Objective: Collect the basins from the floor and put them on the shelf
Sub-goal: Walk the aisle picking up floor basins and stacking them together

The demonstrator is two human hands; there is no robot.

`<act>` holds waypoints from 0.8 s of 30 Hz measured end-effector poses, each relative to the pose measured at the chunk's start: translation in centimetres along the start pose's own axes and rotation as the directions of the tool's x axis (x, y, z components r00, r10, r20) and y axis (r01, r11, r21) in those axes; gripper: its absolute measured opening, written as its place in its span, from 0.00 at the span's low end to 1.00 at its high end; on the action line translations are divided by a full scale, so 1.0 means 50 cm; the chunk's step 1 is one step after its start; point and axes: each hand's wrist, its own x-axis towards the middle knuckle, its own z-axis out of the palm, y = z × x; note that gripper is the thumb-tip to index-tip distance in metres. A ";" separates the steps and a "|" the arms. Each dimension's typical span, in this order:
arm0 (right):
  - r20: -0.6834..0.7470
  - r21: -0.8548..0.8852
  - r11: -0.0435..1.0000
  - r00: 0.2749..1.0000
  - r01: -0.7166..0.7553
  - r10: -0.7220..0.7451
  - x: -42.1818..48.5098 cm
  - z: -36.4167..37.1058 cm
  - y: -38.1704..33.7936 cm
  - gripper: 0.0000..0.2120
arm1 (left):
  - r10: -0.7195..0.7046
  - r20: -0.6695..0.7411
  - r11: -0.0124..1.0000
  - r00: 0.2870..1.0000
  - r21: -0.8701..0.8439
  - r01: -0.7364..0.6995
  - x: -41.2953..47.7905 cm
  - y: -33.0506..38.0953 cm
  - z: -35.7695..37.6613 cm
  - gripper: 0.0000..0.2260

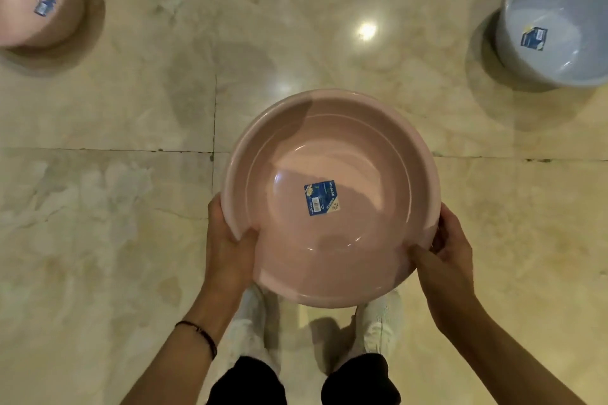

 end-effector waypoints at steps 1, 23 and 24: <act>0.002 -0.008 1.000 1.000 0.007 -0.007 0.014 0.005 0.021 0.40 | 0.002 -0.004 1.000 1.000 0.006 -0.002 0.015 -0.022 0.011 0.30; 0.059 -0.134 0.990 0.998 0.030 -0.022 0.100 0.055 0.224 0.40 | -0.028 0.020 0.999 0.999 0.026 0.027 0.101 -0.223 0.064 0.33; 0.058 -0.139 0.990 0.998 0.033 -0.026 0.102 0.058 0.231 0.41 | -0.027 0.026 0.999 0.999 0.023 0.026 0.105 -0.228 0.067 0.33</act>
